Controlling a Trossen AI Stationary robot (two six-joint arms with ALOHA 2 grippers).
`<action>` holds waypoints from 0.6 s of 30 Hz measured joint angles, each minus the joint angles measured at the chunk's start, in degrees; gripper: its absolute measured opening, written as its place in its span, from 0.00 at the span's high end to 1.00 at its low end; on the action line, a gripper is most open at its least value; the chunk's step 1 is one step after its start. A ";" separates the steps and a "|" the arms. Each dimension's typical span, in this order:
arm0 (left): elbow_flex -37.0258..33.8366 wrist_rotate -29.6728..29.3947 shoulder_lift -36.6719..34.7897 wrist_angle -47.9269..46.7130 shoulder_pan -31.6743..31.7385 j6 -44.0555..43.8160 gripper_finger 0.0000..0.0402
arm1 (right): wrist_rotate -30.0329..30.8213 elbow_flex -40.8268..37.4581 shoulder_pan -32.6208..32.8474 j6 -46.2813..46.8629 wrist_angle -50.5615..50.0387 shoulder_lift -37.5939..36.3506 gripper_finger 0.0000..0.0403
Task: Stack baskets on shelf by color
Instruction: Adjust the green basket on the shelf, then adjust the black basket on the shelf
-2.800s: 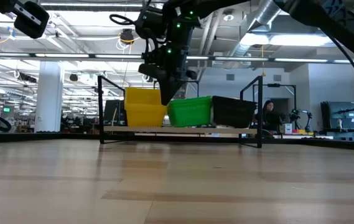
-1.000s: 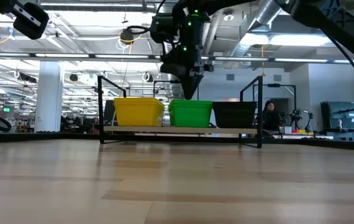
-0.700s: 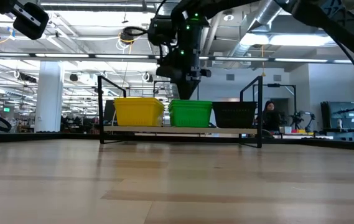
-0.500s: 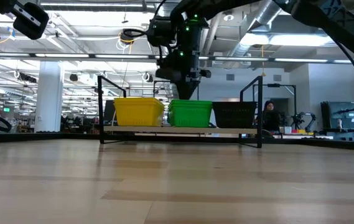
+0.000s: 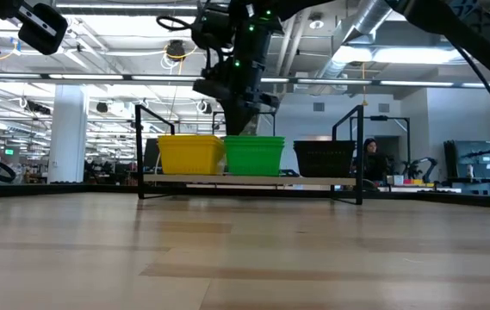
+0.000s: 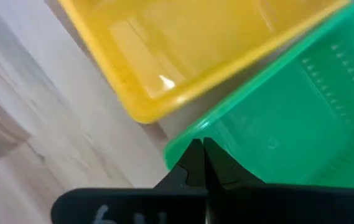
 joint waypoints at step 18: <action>0.00 0.02 0.00 -0.07 0.00 -0.24 1.00 | 5.83 7.17 3.16 -0.61 -8.16 -3.66 1.00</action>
